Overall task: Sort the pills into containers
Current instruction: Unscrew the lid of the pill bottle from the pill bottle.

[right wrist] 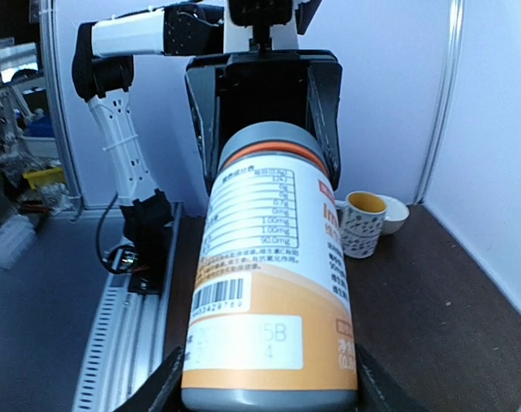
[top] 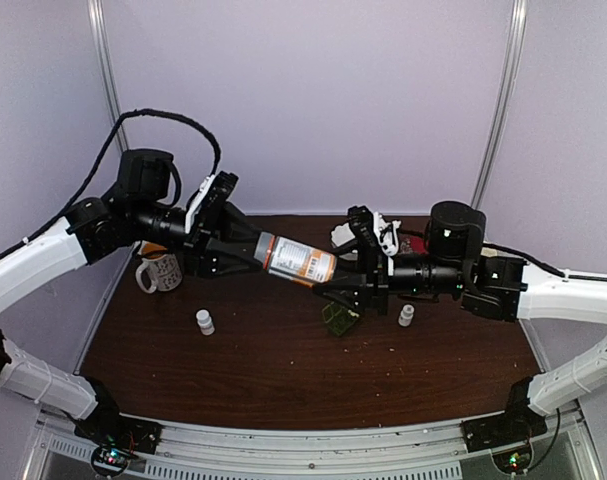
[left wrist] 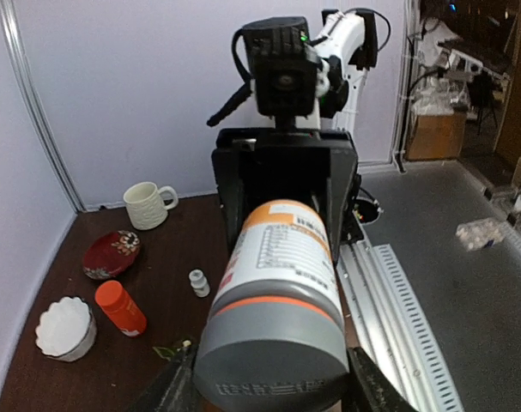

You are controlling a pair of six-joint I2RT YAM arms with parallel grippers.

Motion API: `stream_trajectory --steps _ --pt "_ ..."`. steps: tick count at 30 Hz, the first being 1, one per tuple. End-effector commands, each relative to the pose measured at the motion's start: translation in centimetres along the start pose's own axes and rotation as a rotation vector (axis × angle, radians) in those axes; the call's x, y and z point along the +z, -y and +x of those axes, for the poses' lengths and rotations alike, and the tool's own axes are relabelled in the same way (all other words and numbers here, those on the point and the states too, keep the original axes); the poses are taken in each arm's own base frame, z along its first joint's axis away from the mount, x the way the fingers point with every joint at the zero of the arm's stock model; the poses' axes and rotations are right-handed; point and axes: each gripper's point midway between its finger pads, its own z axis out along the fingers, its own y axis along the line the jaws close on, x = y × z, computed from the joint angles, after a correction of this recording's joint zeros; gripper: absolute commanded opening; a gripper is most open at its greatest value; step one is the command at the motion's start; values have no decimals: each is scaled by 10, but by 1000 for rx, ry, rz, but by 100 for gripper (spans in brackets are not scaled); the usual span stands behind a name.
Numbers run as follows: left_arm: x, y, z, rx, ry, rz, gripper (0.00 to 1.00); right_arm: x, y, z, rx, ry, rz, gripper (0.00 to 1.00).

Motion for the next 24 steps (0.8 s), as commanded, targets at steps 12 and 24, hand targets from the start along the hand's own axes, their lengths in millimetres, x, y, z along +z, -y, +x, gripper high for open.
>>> stream_trajectory --steps 12,24 --pt "42 -15 1 -933 -107 245 20 -11 16 9 -707 -132 291 1" --pt "26 -42 -6 -1046 72 150 64 -25 22 0 -672 -141 411 0"
